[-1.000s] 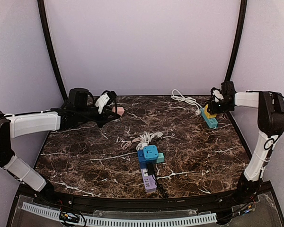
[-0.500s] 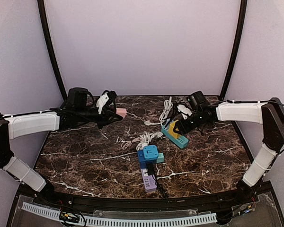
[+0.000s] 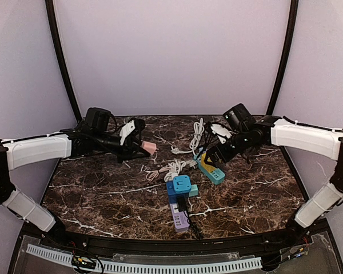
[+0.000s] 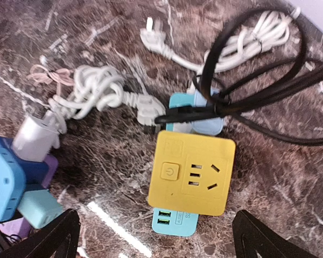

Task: Insert the plug
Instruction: Move the socket to the center of the board.

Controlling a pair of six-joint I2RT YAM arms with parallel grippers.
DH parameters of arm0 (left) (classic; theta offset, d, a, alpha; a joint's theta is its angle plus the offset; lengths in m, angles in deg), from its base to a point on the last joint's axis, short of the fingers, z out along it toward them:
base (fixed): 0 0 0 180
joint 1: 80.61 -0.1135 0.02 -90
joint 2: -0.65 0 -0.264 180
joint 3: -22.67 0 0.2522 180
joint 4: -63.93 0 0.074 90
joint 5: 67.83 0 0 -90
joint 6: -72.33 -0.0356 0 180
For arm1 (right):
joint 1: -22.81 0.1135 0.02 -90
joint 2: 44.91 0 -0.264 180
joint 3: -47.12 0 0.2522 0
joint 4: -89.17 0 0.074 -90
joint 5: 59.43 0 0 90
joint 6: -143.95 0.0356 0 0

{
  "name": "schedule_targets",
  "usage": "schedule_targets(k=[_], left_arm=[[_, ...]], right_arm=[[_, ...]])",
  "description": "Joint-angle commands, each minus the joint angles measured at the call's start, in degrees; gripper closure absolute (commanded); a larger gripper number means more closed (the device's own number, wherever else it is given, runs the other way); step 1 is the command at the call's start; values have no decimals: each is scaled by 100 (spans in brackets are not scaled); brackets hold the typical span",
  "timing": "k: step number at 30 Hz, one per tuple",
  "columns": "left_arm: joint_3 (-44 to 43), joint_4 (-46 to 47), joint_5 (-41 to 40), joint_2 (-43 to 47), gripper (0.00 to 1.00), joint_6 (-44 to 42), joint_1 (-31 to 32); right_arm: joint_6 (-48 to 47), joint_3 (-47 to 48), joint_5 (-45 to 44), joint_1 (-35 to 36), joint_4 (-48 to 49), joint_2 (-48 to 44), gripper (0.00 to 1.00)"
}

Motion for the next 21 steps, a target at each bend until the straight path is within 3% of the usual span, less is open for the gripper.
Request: schedule_targets(k=[1, 6, 10, 17, 21], left_arm=[[-227, -538, 238, 259, 99, -305, 22], [-336, -661, 573, 348, 100, -350, 56], [-425, -817, 890, 486, 99, -580, 95], [-398, -1039, 1008, 731, 99, -838, 198], [-361, -1109, 1048, 835, 99, -933, 246]], right_arm=[[-446, 426, 300, 268, -233, -800, 1], [-1302, 653, 1244, 892, 756, -993, 1], [-1809, 1068, 1857, 1305, 1567, -464, 1], [-2294, 1889, 1503, 2010, 2084, 824, 1], [-2041, 2150, 1483, 2030, 2202, 1070, 12]])
